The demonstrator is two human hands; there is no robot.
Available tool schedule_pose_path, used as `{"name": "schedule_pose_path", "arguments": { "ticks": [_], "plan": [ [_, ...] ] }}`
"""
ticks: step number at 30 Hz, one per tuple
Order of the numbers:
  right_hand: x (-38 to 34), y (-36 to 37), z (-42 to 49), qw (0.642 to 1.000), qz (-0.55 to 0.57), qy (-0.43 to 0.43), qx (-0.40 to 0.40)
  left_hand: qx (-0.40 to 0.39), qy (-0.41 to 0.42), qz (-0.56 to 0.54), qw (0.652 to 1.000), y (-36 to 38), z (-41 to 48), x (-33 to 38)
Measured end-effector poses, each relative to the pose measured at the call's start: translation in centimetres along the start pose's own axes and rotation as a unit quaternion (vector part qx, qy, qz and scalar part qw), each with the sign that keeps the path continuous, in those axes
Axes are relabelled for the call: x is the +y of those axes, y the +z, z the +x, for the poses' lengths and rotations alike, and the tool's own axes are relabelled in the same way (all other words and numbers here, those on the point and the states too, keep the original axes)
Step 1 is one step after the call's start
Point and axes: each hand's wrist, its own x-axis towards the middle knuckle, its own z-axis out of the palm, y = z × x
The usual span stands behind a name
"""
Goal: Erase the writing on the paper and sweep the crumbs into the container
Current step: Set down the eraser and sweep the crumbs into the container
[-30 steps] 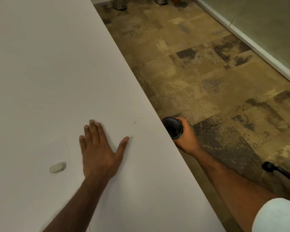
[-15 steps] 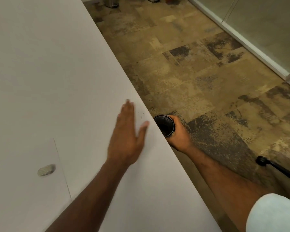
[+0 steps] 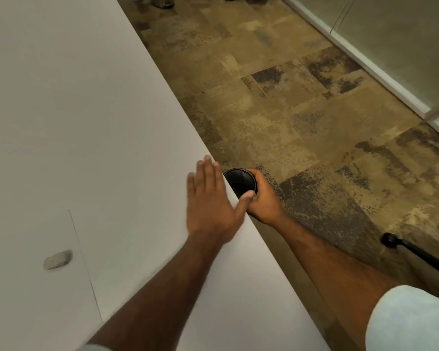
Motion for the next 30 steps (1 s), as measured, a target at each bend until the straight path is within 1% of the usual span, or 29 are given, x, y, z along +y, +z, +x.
{"name": "schedule_pose_path", "arguments": {
  "ticks": [3,5,6,8,10,12,14,16,17,19,21,25,28,30],
  "plan": [
    [-0.2,-0.1,0.2,1.0,-0.011,-0.007,-0.012,-0.029,0.093,-0.015,0.995,-0.2,0.7,1.2],
    [-0.3,-0.1,0.3,1.0,-0.015,-0.016,-0.013,-0.044,0.175,-0.074,0.981,-0.7,0.2,1.4],
    [-0.5,0.0,0.3,1.0,-0.017,-0.021,-0.01,-0.034,0.2,-0.116,0.972,-1.1,-0.1,1.1],
    [-0.6,-0.1,0.2,0.999,-0.02,-0.026,-0.005,0.024,0.198,-0.188,0.962,-1.9,-1.0,-0.3],
    [-0.5,-0.2,0.3,0.999,-0.025,-0.03,0.003,0.107,0.142,-0.215,0.96,-2.6,-1.8,-3.0],
    [-0.2,-0.4,0.3,1.0,-0.022,-0.022,0.003,0.153,0.047,-0.199,0.967,-3.1,-3.0,-6.4],
    [-0.1,-0.6,0.3,1.0,-0.017,-0.011,0.004,0.129,-0.067,-0.117,0.983,-3.2,-4.6,-9.4],
    [0.1,-0.8,0.3,1.0,-0.018,-0.006,0.009,0.077,-0.161,-0.024,0.984,-2.7,-6.3,-10.7],
    [0.0,-0.9,0.3,1.0,-0.019,-0.005,0.009,0.054,-0.19,-0.004,0.98,-2.4,-6.8,-10.6],
    [-0.1,-1.0,0.3,1.0,-0.018,-0.002,0.01,0.029,-0.204,-0.004,0.979,-2.1,-6.8,-9.3],
    [0.0,-1.0,0.2,1.0,-0.016,-0.002,0.008,0.021,-0.165,-0.013,0.986,-1.5,-5.8,-6.7],
    [0.4,-1.1,-0.1,1.0,-0.026,-0.005,-0.011,0.021,-0.035,-0.019,0.999,0.2,-3.7,-0.4],
    [0.4,-1.2,-0.4,1.0,-0.024,0.005,-0.018,-0.024,0.042,-0.007,0.999,0.7,-1.9,3.4],
    [0.1,-1.0,-0.7,1.0,-0.011,0.019,-0.015,-0.05,0.114,-0.045,0.991,0.2,-0.9,4.7]
  ]
}}
